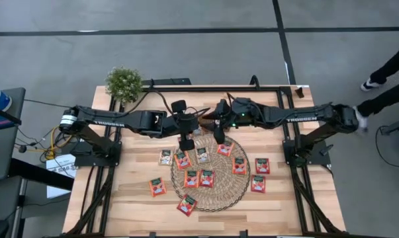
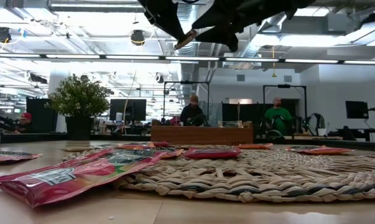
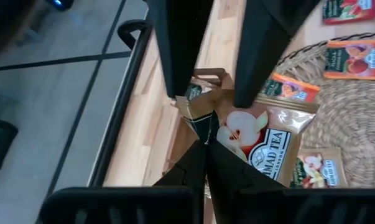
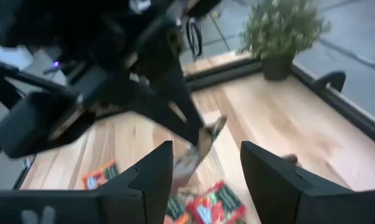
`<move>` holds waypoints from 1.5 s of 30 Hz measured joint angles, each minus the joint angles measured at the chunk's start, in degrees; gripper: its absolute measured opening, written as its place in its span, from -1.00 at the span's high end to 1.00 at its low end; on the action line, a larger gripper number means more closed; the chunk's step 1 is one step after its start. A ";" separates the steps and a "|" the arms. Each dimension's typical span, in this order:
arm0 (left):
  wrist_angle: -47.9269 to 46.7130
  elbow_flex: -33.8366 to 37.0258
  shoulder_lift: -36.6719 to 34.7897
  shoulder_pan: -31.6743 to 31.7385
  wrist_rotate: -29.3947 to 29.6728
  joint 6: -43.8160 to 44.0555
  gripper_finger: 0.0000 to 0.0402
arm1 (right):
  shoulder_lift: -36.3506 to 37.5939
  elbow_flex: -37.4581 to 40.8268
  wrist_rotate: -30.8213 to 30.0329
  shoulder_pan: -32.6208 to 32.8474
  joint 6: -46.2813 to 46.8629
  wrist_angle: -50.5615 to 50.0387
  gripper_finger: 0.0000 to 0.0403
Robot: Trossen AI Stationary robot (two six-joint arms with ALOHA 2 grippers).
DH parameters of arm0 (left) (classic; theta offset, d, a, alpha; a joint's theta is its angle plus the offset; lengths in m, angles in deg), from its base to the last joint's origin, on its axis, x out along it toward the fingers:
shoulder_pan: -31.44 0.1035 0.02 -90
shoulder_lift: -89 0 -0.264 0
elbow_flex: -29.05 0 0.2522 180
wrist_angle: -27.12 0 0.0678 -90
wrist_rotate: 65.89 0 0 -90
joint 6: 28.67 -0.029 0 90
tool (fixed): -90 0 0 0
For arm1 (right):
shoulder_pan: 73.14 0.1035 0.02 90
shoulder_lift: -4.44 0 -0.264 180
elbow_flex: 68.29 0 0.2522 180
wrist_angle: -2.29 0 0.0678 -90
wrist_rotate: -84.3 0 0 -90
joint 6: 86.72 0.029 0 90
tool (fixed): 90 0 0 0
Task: Pick & Place Tea
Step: Put the brown tea bag into the right section of the wooden organizer
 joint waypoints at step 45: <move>-0.78 -0.07 1.88 0.09 -1.68 -0.45 0.98 | -2.89 -3.21 -2.39 -0.17 0.53 -6.29 1.00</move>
